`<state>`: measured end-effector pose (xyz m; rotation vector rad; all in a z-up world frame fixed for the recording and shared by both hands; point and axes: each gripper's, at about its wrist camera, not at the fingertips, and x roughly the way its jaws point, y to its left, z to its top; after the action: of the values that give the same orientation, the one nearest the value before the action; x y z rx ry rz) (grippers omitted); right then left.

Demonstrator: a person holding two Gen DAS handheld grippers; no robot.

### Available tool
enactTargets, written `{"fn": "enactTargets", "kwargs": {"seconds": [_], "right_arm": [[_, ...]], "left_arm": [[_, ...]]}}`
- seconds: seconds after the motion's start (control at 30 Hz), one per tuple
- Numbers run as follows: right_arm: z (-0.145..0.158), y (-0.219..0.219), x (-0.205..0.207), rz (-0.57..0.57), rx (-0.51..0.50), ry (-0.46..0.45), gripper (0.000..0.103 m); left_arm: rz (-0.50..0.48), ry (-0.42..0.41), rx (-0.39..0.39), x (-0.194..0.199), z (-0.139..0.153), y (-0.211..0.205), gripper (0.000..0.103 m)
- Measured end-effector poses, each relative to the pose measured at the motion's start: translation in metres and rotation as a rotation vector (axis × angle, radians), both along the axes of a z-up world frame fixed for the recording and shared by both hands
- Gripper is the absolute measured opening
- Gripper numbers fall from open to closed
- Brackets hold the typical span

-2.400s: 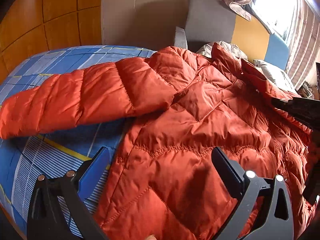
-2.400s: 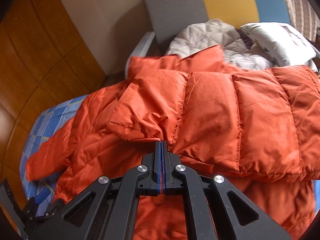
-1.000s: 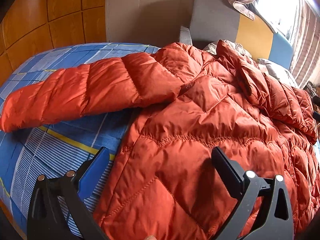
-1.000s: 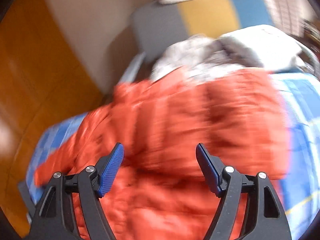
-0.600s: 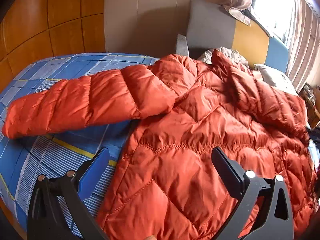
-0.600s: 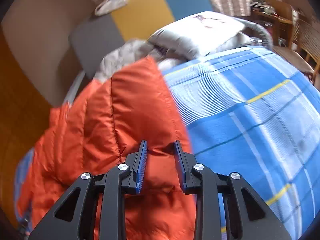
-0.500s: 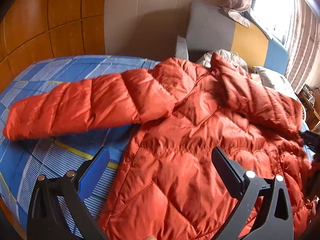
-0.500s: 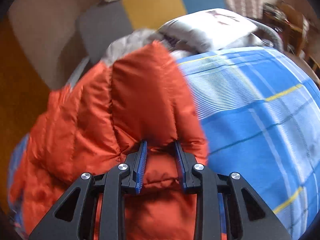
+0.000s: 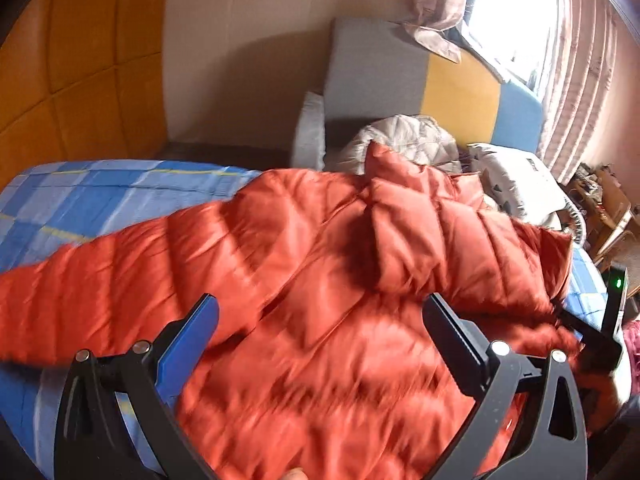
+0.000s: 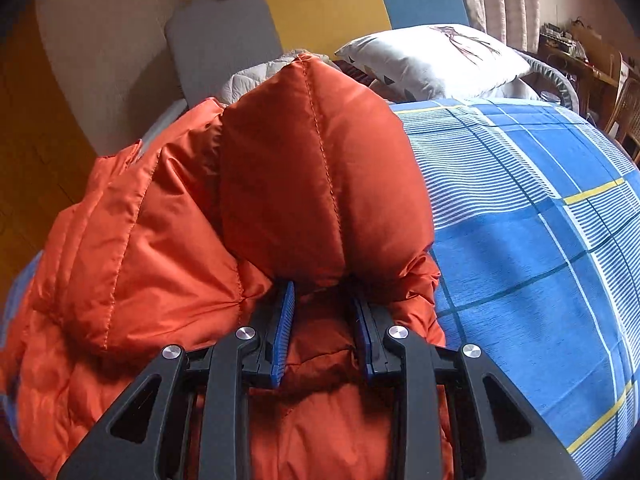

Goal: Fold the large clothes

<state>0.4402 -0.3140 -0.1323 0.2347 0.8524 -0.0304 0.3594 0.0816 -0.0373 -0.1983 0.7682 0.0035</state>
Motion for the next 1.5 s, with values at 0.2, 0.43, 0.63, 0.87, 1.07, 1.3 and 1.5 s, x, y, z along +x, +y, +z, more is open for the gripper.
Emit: {"fn": "enactTargets", "kwargs": {"seconds": [0.2,0.43,0.63,0.87,1.07,1.3,1.5], "right_arm": [[0.001,-0.011,0.0,0.019,0.067,0.003,0.029],[0.007,-0.012,0.004,0.067,0.013,0.029,0.029],[0.011,-0.016,0.005,0.066,-0.034,0.041,0.029],[0.005,-0.012,0.003,0.068,-0.1,0.028,0.029],[0.001,-0.003,0.002,0.06,-0.187,0.022,0.029],[0.008,-0.008,0.003,0.062,-0.145,0.041,0.029],[0.025,-0.016,0.016,0.025,-0.074,0.062,0.036]], "left_arm": [[-0.05,0.097,-0.118,0.058,-0.019,-0.014,0.083],[-0.095,0.176,-0.188,0.081,-0.051,-0.032,0.023],[-0.128,0.113,-0.205,0.059,-0.046,-0.043,0.003],[-0.118,0.159,-0.175,0.037,-0.071,-0.042,0.004],[-0.113,0.163,-0.137,0.042,-0.078,-0.048,0.008],[-0.108,0.157,-0.132,0.041,-0.077,-0.048,0.008],[-0.104,0.149,-0.143,0.035,-0.076,-0.045,0.009]]}}
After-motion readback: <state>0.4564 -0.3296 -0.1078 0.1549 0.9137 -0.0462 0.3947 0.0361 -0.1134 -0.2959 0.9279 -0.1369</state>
